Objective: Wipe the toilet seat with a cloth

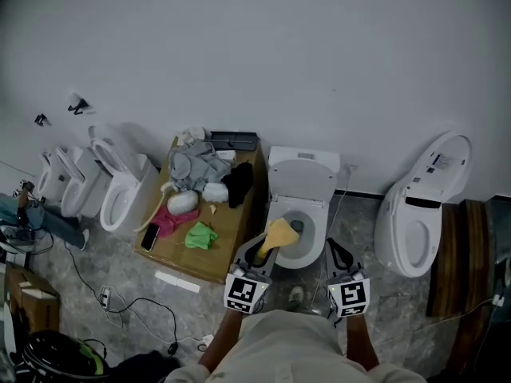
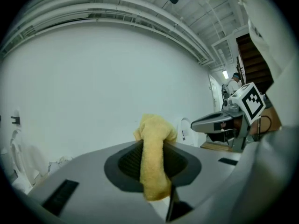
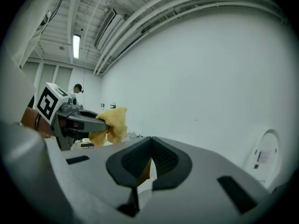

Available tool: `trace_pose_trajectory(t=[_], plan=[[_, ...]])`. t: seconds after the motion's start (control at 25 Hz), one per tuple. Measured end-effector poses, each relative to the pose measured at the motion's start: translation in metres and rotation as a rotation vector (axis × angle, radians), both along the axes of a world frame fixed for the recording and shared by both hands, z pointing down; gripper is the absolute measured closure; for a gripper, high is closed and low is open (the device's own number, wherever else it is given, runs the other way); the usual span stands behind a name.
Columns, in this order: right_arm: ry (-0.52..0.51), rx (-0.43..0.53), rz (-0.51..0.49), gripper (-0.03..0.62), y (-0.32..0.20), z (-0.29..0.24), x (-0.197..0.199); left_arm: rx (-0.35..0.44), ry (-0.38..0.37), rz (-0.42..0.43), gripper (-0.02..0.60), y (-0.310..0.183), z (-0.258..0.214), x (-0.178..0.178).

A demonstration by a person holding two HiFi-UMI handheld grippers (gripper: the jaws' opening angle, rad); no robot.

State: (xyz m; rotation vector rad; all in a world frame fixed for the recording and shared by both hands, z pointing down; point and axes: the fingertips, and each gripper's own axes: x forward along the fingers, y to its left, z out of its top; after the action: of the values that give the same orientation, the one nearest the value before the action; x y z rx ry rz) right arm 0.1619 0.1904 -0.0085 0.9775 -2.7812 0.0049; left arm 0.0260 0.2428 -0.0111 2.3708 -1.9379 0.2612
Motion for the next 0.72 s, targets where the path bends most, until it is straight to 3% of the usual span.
trace_pose_trajectory(t=[0.32,0.72], plan=[[0.008,-0.03,-0.04,0.586,-0.046,0.021,-0.02,-0.041,-0.009,-0.028,0.482,-0.044,0.023,-0.024],[0.086,-0.103,-0.015,0.586,-0.076,0.08,-0.054,-0.136,0.034,0.017,0.482,-0.086,0.098,-0.068]])
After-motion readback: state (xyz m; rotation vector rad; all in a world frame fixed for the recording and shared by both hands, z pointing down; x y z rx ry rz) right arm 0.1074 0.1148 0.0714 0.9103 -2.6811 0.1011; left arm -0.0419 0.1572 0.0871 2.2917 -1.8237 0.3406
